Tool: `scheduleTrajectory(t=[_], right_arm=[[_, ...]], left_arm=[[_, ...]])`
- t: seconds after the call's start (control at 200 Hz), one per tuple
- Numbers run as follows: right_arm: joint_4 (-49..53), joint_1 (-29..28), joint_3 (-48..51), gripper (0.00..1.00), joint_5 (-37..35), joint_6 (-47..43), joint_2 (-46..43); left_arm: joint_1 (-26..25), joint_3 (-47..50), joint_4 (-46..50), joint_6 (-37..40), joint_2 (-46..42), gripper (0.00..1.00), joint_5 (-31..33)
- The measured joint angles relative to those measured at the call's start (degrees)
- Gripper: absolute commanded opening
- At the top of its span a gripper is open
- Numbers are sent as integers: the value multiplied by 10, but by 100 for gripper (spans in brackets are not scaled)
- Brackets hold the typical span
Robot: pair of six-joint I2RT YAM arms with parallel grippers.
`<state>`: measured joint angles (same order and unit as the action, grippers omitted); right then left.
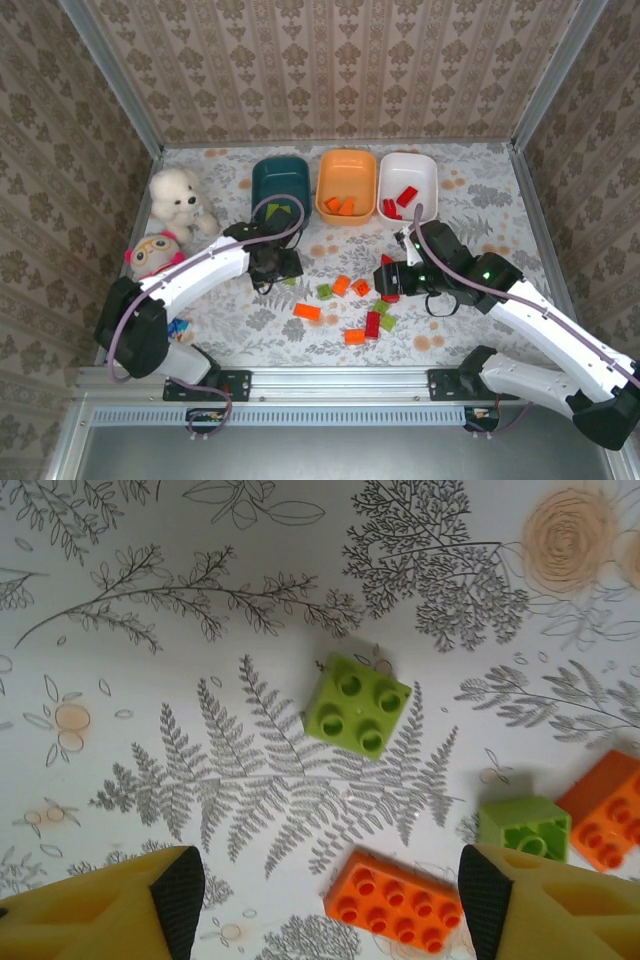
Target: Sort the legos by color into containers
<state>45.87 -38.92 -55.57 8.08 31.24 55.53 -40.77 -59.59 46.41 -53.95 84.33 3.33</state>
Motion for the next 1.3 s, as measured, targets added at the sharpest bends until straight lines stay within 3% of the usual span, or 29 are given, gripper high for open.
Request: scheduleTrajectory(t=[0.205,0.435,0.725,0.845,1.165,1.305], right_arm=[[-21,0,1,63,11,0,13],[-26,0,1,63,13,-1,38],[-35,0,-1,63,13,-7,56],[-35,0,-3,63,12,-6,57],[-35,0,-10,63,12,-6,57],[-35,0,-21,63,2,-7,57]], left_arm=[[3,-62,-3,100,112,69,10],[4,-74,-5,172,158,62,10],[7,-74,-12,205,195,48,5],[11,-74,-21,214,201,33,3],[12,-89,-12,226,198,28,10],[27,-179,24,231,179,28,13]])
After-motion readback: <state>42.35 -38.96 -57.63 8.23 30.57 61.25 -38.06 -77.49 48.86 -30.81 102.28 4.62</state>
